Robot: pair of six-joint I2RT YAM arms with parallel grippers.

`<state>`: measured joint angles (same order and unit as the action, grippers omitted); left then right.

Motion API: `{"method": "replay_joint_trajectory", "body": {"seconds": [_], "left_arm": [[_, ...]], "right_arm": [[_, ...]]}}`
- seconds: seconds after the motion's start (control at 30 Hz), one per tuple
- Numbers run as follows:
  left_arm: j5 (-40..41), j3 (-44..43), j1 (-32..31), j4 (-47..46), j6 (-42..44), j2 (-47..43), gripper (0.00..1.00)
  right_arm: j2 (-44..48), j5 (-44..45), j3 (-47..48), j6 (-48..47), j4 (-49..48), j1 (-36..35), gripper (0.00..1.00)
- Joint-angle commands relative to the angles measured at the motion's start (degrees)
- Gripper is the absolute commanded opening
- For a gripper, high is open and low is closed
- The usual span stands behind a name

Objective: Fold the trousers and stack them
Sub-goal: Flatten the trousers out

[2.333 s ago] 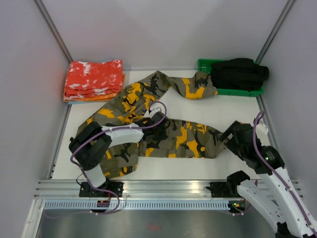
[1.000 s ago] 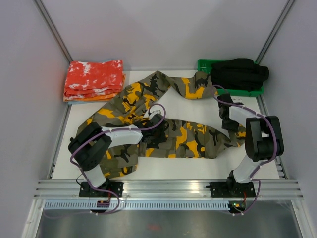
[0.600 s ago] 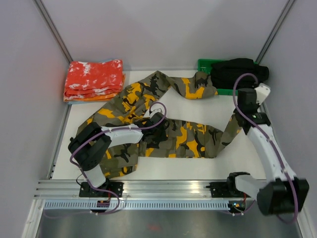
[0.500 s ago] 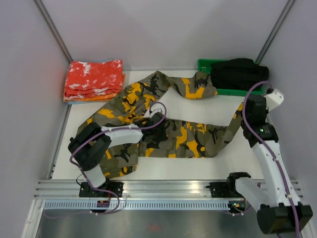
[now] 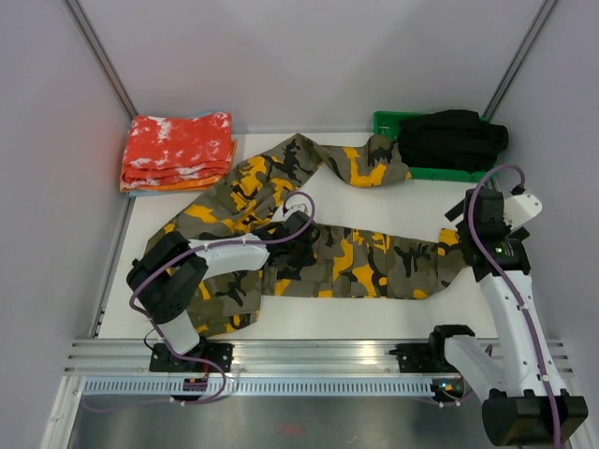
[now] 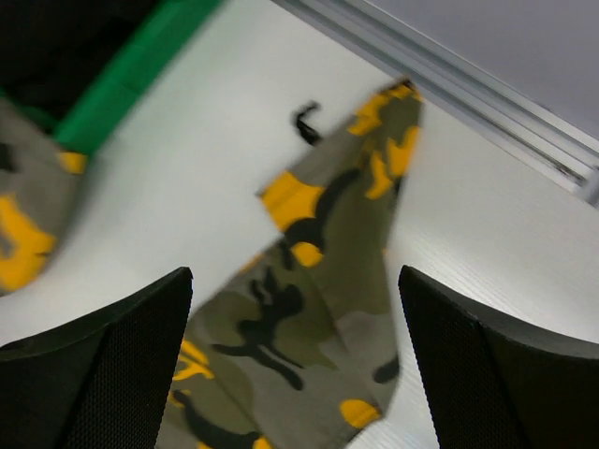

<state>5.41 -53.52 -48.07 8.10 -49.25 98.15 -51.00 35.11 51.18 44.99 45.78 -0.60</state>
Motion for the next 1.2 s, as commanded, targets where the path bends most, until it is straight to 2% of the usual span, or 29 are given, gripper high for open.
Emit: {"method": "replay_joint_trajectory", "body": {"seconds": [0.0, 0.1, 0.17, 0.23, 0.4, 0.53, 0.67, 0.83, 1.0, 1.07, 1.17], "left_arm": [[-0.3, -1.9, 0.2, 1.0, 2.7, -3.3, 0.03], [-0.1, -2.1, 0.2, 1.3, 3.0, -3.7, 0.03], [-0.3, -2.2, 0.2, 1.6, 3.0, -3.5, 0.03], [-0.6, -2.1, 0.2, 1.7, 3.0, -3.3, 0.03], [-0.2, -1.7, 0.2, 2.3, 3.0, -3.5, 0.04], [-0.1, -1.9, 0.2, 2.1, 3.3, -3.2, 0.04], [-0.4, -2.3, 0.2, 2.2, 3.6, -2.1, 0.04], [-0.2, -2.2, 0.3, 2.4, 3.8, -1.6, 0.04], [-0.3, -2.6, 0.2, 2.7, 4.5, -1.0, 0.04], [-0.6, -2.9, 0.2, 2.8, 4.7, -0.5, 0.04], [-0.7, -3.1, 0.3, 3.0, 4.8, 0.0, 0.04]], "right_arm": [[1.1, -10.2, 5.3, -8.1, -9.5, 0.1, 0.98], [-2.7, -20.1, 4.2, -14.2, -12.2, 0.0, 0.98], [-10.2, -21.1, 4.1, -16.6, -9.7, 0.0, 0.98], [-18.4, -15.3, 3.8, -17.2, -5.8, -0.1, 0.98], [-26.4, -3.4, 3.0, -18.1, -7.7, -0.1, 0.96], [-31.2, -2.0, 5.2, -20.2, -11.7, 0.0, 0.84], [-37.9, -3.0, 7.5, -22.0, -14.1, -0.1, 0.67], [-45.6, -1.5, 7.8, -23.0, -17.7, 0.0, 0.63], [-48.4, 1.0, 7.0, -23.7, -21.3, 0.0, 0.63], [-49.6, 2.4, 7.6, -24.2, -21.3, 0.0, 0.6], [-52.3, 3.2, 8.5, -25.3, -21.2, 0.1, 0.49]]}}
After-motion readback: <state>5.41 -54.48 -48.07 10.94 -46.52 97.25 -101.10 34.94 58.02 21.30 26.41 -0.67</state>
